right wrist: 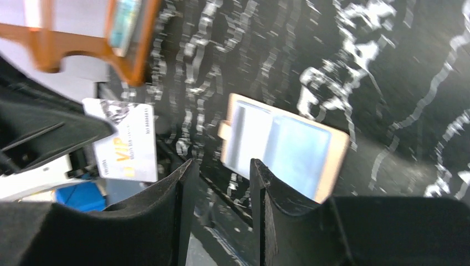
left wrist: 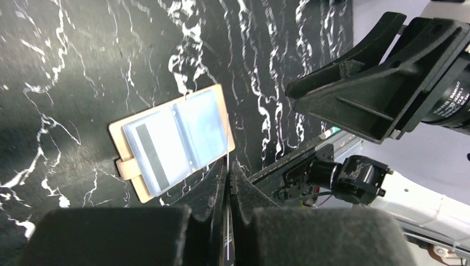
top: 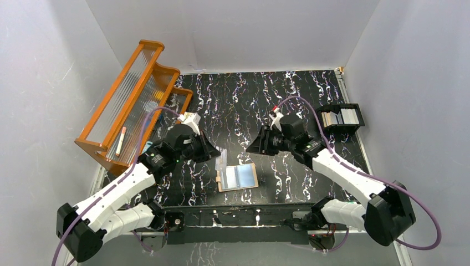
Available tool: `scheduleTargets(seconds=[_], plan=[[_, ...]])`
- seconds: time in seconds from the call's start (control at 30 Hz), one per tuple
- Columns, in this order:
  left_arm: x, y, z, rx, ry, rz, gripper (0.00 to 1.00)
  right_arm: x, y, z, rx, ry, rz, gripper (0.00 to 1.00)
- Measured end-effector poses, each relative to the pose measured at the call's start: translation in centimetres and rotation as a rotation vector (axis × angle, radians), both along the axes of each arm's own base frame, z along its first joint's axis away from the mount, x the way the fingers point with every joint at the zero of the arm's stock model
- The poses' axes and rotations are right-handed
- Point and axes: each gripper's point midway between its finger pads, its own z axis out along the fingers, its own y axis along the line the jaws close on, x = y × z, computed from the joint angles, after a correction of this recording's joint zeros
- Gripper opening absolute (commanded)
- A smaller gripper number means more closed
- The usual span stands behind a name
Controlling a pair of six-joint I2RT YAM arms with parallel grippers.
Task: Put the credit cards into the card holder
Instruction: Insert the credit card into the card holder.
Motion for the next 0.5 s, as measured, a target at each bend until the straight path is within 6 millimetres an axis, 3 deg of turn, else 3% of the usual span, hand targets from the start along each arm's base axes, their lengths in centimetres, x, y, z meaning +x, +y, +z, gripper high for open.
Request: scheduleTargets(seconds=[0.13, 0.23, 0.4, 0.5], plan=[[-0.6, -0.5, -4.5, 0.002, 0.109, -0.006, 0.00, -0.4, -1.6, -5.8, -0.142, 0.115, -0.049, 0.47], [-0.7, -0.9, -6.4, -0.005, 0.169, -0.010, 0.00, -0.7, -2.5, -9.4, -0.233, 0.184, -0.064, 0.48], [-0.4, -0.8, -7.6, -0.079, 0.202, 0.009, 0.00, -1.5, -3.6, -12.8, -0.319, 0.240, -0.075, 0.48], [-0.6, -0.6, -8.4, -0.113, 0.230, 0.015, 0.00, -2.1, -3.7, -13.5, -0.334, 0.248, -0.069, 0.49]])
